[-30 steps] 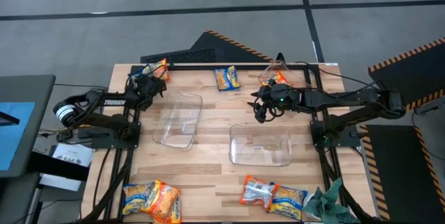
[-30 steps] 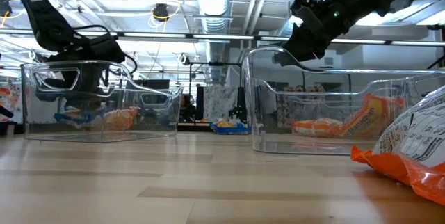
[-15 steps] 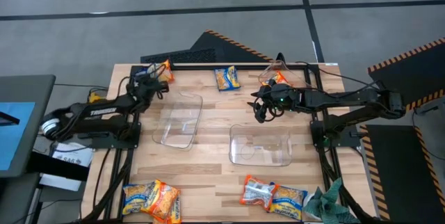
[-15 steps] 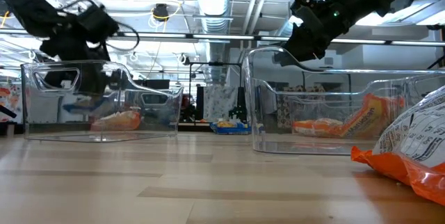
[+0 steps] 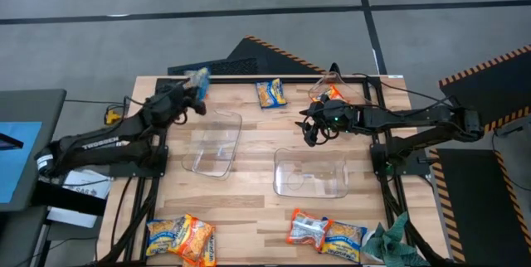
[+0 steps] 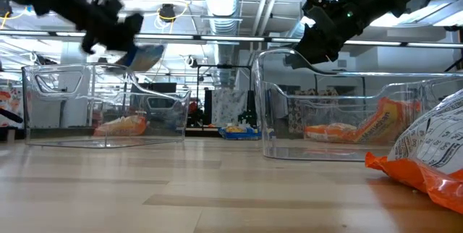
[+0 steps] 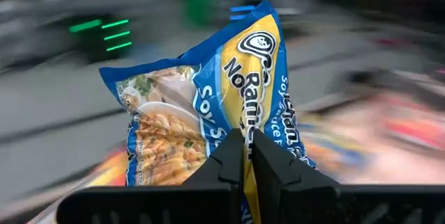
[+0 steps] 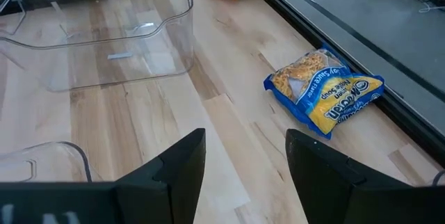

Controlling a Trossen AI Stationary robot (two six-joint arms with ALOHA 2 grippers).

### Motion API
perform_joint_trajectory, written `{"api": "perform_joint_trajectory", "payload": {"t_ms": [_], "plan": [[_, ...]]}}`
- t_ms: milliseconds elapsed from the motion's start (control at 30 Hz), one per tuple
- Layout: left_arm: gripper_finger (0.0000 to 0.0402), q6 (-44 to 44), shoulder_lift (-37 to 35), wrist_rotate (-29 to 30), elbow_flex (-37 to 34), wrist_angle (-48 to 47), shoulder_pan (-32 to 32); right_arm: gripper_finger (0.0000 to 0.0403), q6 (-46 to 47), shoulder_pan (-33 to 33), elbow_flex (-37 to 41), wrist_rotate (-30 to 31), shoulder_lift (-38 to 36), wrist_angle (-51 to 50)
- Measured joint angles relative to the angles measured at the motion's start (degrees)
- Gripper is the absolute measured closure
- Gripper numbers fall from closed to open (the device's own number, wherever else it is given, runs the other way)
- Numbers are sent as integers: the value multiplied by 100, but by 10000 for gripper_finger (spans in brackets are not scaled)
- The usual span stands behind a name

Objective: Sort Maruchan noodles
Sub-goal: Put the blue noodle pack into the middle transparent bin, then put the orange noodle pack into the top transparent bin

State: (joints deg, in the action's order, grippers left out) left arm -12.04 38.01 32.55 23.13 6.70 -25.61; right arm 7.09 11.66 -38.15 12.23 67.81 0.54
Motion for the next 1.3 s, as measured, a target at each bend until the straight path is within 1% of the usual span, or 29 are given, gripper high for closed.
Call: {"api": "perform_joint_trajectory", "payload": {"t_ms": [100, 200, 233, 267, 300, 367, 467, 600, 667, 733, 900, 967, 1067, 1167, 1233, 1300], "plan": [[401, 520, -27, -1212, 262, 31, 627, 179, 1, 0, 0, 0, 0, -4], [401, 941, -18, -2502, 339, -89, 1347, 179, 3, 0, 0, 0, 0, -4], [401, 1036, -2, -2819, 339, -163, 1606, 179, 3, 0, 0, 0, 0, -4], [402, 1107, 16, -3008, 331, -243, 1882, 179, 3, 0, 0, 0, 0, -4], [401, 1137, 32, -3066, 322, -342, 2128, 179, 3, 0, 0, 0, 0, -4], [401, 1186, 35, -2833, 316, -637, 2595, 179, 3, 0, 0, 0, 0, -7], [396, 1239, 66, -2047, 313, -1044, 3108, 179, 3, 0, 0, 0, 0, -4], [377, 1091, 62, -918, 310, -1291, 3449, 179, 3, 0, 0, 0, 0, -4], [361, 1078, 62, -551, 310, -1384, 3509, 179, 3, 0, 0, 0, 0, -4], [341, 1076, 62, -440, 310, -1377, 3518, 179, 3, 0, 0, 2, 0, -4], [282, 1041, 60, -406, 311, -1386, 3518, 179, 3, -2, 0, 2, 0, -4], [261, 1091, 60, -143, 365, -1410, 3509, 179, 3, 0, 0, 2, 0, -4], [239, 1197, 65, 629, 563, -1352, 3384, 179, 3, 0, 0, 2, 0, 2], [228, 1101, 175, 1487, 749, -1399, 2962, 179, 3, 2, 0, 2, 0, 66], [227, 938, 271, 1681, 856, -1438, 2466, 179, 2, 4, 0, 3, 7, 174], [226, 789, 433, 1496, 932, -1492, 1838, 179, -1, 4, -2, 4, 81, 333]]}}
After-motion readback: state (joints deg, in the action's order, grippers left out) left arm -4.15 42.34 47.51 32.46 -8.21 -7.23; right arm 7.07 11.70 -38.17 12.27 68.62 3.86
